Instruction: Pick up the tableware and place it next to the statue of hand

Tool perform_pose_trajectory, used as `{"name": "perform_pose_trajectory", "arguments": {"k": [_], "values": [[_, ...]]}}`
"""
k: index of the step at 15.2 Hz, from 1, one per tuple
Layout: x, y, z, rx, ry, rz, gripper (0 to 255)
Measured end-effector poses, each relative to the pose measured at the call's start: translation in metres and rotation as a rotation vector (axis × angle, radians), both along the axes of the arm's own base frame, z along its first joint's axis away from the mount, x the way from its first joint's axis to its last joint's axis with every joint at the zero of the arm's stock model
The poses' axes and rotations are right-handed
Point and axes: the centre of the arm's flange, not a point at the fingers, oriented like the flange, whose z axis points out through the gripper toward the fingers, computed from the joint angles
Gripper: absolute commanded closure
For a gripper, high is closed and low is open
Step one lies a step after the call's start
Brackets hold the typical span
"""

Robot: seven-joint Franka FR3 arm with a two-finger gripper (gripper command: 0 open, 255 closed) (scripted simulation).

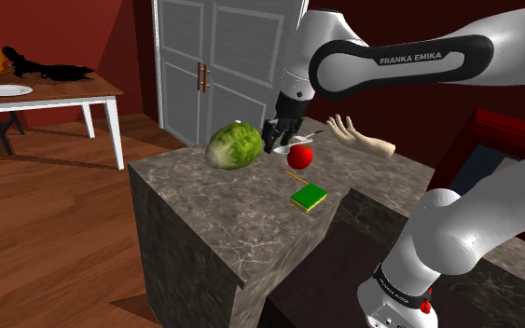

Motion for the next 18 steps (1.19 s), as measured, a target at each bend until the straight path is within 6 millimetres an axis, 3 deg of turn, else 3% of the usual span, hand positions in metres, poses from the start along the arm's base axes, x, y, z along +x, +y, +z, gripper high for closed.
{"name": "perform_pose_trajectory", "arguments": {"k": [2,4,18], "values": [[0.001,0.0,0.009,0.0,0.0,0.0,255],[0.003,-0.017,0.013,0.0,0.0,0.0,255],[0.036,-0.195,0.014,0.0,0.0,-0.002,255]]}}
